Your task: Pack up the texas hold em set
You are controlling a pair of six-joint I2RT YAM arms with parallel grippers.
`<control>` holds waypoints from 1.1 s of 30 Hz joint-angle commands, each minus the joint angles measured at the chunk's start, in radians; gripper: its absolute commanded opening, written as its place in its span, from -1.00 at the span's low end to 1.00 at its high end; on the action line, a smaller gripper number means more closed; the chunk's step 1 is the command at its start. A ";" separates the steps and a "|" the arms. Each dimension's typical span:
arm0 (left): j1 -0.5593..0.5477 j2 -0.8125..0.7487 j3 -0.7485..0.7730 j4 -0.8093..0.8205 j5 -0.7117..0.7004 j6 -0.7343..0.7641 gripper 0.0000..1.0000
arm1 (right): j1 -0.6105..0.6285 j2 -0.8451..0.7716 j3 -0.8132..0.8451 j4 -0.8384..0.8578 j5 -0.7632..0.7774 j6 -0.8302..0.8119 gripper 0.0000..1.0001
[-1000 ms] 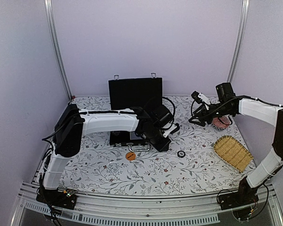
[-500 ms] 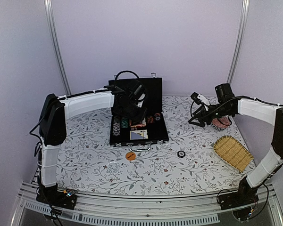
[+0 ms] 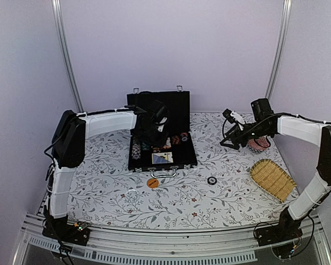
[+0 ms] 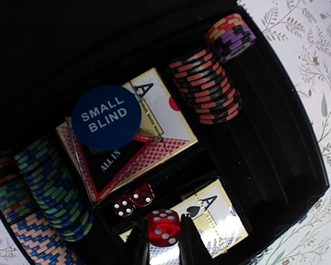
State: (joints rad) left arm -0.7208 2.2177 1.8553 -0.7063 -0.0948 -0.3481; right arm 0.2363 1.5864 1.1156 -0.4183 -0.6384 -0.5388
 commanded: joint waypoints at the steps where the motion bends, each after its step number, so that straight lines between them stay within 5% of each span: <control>1: 0.012 0.028 0.017 -0.011 0.022 -0.003 -0.70 | 0.004 0.025 0.004 -0.006 -0.003 -0.010 0.43; 33: 0.015 0.155 0.099 -0.011 0.026 0.006 -0.57 | 0.006 0.052 0.007 -0.024 0.008 -0.033 0.44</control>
State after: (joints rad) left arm -0.7147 2.3577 1.9350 -0.7109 -0.0605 -0.3450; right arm 0.2367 1.6249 1.1156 -0.4271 -0.6273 -0.5629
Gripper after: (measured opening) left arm 0.189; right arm 0.718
